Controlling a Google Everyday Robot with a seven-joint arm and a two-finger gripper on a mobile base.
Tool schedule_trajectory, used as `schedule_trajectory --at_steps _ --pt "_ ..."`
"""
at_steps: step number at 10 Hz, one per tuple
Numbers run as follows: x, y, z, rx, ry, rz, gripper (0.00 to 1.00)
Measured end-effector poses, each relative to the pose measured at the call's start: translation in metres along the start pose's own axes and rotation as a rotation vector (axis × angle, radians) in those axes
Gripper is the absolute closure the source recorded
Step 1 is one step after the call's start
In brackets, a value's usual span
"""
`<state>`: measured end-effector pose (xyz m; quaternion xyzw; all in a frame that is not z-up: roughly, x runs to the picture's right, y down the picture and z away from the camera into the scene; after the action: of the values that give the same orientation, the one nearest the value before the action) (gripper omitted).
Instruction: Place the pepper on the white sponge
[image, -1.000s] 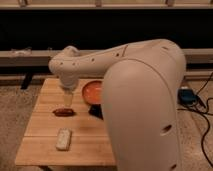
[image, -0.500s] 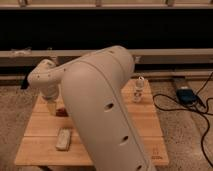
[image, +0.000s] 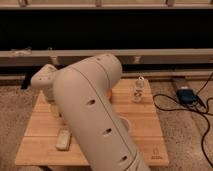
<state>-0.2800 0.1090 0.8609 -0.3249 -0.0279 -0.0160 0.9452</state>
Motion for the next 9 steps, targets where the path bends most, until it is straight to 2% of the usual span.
schedule_trajectory --at_steps 4,9 --pt "0.009 0.002 0.008 -0.015 0.021 0.023 0.2" --pt "0.018 -0.002 0.031 -0.033 0.054 0.044 0.2"
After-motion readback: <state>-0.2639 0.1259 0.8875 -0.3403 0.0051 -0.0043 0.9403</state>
